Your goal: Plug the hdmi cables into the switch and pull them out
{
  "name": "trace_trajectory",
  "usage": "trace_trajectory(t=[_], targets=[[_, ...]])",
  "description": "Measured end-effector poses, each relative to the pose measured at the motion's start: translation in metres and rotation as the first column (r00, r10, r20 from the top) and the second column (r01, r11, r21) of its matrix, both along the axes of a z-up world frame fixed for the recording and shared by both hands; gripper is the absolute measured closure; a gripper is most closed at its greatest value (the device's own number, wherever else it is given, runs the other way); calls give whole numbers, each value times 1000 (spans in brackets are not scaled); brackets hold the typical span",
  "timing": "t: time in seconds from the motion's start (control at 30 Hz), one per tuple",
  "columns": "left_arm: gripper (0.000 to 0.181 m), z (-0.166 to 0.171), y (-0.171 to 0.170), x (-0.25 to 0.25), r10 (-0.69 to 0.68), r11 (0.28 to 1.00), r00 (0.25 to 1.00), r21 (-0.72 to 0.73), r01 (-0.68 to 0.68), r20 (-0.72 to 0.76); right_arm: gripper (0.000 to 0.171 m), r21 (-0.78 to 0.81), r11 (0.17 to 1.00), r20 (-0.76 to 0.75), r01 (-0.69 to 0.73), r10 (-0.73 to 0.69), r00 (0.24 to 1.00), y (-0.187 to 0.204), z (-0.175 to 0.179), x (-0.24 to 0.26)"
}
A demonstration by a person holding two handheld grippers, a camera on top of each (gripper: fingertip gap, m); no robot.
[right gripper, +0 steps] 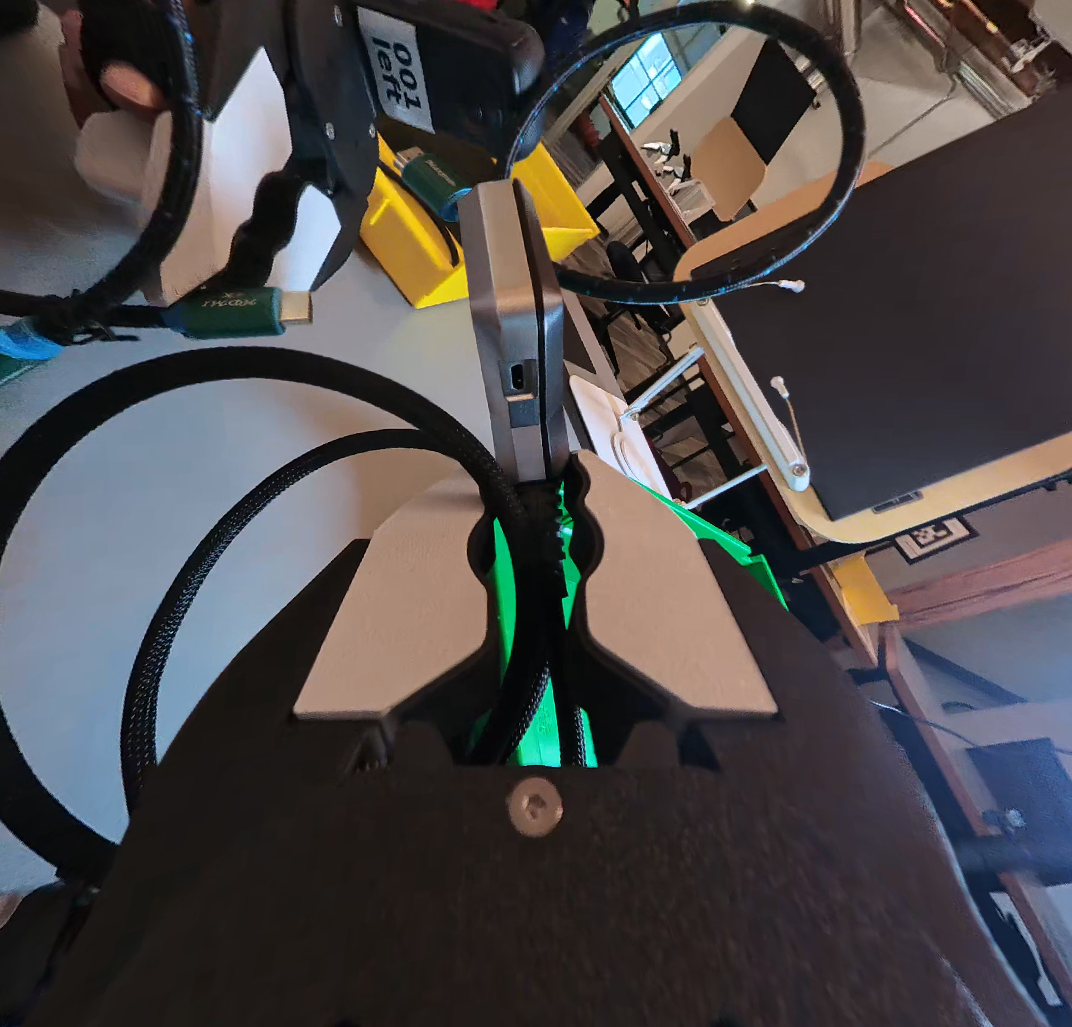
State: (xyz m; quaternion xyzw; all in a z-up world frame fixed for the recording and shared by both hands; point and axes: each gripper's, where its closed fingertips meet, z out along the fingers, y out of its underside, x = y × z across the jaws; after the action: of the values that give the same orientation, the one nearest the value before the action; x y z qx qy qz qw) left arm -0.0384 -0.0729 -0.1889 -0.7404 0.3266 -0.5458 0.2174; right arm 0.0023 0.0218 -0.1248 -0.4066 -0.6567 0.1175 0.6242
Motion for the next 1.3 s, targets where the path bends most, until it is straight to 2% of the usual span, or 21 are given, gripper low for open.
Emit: trace_trajectory(t=[0.07, 0.17, 0.23, 0.43, 0.5, 0.6, 0.67, 0.8, 0.87, 0.93, 1.0, 1.03, 1.07, 1.13, 1.17, 1.23, 1.3], targets=[[166, -6, 4, -4, 27, 999, 998, 39, -24, -62, 150, -8, 1000, 1, 10, -10, 1000, 2, -1, 0], [143, -18, 19, -20, 127, 985, 971, 140, -100, -204, 149, -20, 999, -2, 35, -35, 999, 7, -2, 2], [138, -22, 31, -34, 215, 964, 942, 208, -163, -258, 149, -32, 998, -9, 50, -51, 999, 10, -1, 3], [142, -7, 48, -76, 360, 904, 890, 341, -257, -282, 149, -66, 996, -34, 66, -68, 997, 15, 1, 6], [144, 0, 54, -90, 423, 864, 859, 414, -287, -287, 149, -66, 995, -37, 70, -72, 997, 16, 2, 6], [149, 13, 53, -92, 460, 826, 842, 484, -289, -282, 149, -63, 994, -45, 85, -88, 995, 19, 4, 8], [150, 8, 45, -82, 439, 830, 836, 506, -237, -329, 149, -67, 993, -55, 95, -98, 994, 22, 7, 11], [149, -26, 22, -53, 306, 899, 818, 431, -81, -486, 149, -74, 991, -81, 116, -122, 989, 27, 13, 17], [146, -45, 14, -45, 259, 913, 772, 408, 0, -580, 149, -75, 990, -91, 121, -128, 988, 29, 16, 19], [146, -59, 15, -46, 256, 898, 705, 433, 80, -661, 149, -76, 990, -99, 123, -130, 987, 29, 18, 21], [169, -56, 14, -40, 238, 871, 715, 470, 143, -658, 149, -77, 990, -99, 122, -129, 987, 30, 18, 21], [168, -57, 13, -43, 219, 838, 687, 494, 231, -692, 149, -76, 989, -99, 123, -130, 987, 30, 18, 22], [169, -57, 10, -44, 186, 770, 666, 529, 358, -722, 149, -76, 989, -99, 125, -132, 986, 30, 18, 22], [169, -56, -9, -44, 35, 551, 643, 551, 626, -765, 149, -84, 988, -104, 127, -135, 985, 32, 18, 23], [172, -55, -16, -45, -19, 506, 628, 535, 677, -778, 149, -91, 988, -107, 127, -136, 985, 32, 18, 23], [171, -48, -16, -50, -68, 509, 593, 483, 712, -803, 149, -102, 986, -110, 130, -141, 984, 34, 17, 24], [163, -34, -7, -49, -64, 531, 618, 498, 685, -784, 149, -103, 985, -111, 137, -148, 983, 36, 18, 25]])
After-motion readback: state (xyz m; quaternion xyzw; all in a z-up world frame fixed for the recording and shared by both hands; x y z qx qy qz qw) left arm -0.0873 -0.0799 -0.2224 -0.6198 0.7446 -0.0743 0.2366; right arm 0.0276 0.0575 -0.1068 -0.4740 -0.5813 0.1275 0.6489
